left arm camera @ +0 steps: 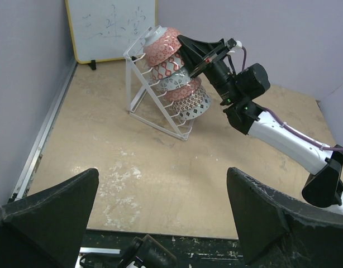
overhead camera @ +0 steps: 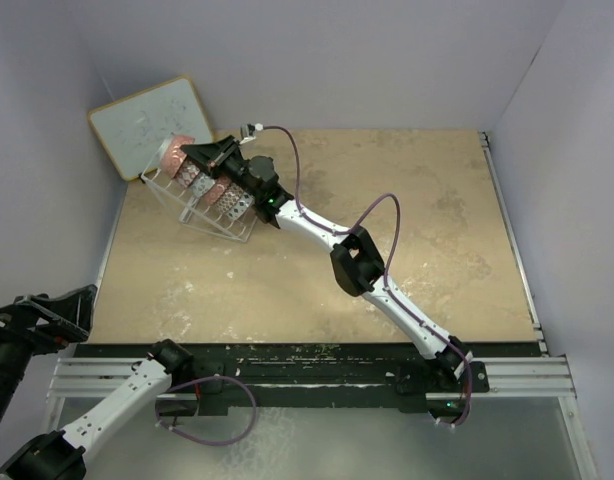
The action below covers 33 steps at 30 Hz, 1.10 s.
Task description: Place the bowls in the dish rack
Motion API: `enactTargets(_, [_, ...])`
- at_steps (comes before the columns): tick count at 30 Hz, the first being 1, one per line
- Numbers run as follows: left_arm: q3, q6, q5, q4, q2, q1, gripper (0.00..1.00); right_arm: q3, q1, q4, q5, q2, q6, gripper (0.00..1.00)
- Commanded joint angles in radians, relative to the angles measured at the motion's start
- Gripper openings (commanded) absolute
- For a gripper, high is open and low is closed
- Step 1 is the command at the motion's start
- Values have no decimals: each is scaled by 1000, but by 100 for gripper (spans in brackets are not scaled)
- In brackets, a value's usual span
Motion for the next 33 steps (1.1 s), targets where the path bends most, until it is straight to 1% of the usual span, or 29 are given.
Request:
enactTargets(1, [24, 6, -16, 9, 1, -9, 99, 22, 10, 38, 59, -67, -25, 12])
enactTargets(6, [30, 6, -22, 3, 0, -12, 99, 22, 12, 24, 85, -73, -25, 13])
enactTargets(12, [31, 5, -24, 1, 1, -15, 99, 4, 12, 9, 87, -86, -18, 23])
enactTargets(13, [33, 5, -24, 0, 2, -15, 99, 1, 12, 6, 88, -91, -17, 26])
enactTargets(15, [36, 3, -24, -1, 2, -16, 99, -11, 12, 0, 90, -102, -19, 34])
enactTargets(17, [36, 2, -23, -1, 1, -17, 99, -31, 12, -4, 90, -116, -17, 38])
enactTargets(25, [36, -5, -19, -1, -2, -17, 99, -131, 12, -5, 63, -168, 11, 42])
enactTargets(33, [36, -8, -30, -2, -1, -16, 99, -250, 6, -8, 55, -233, 35, 42])
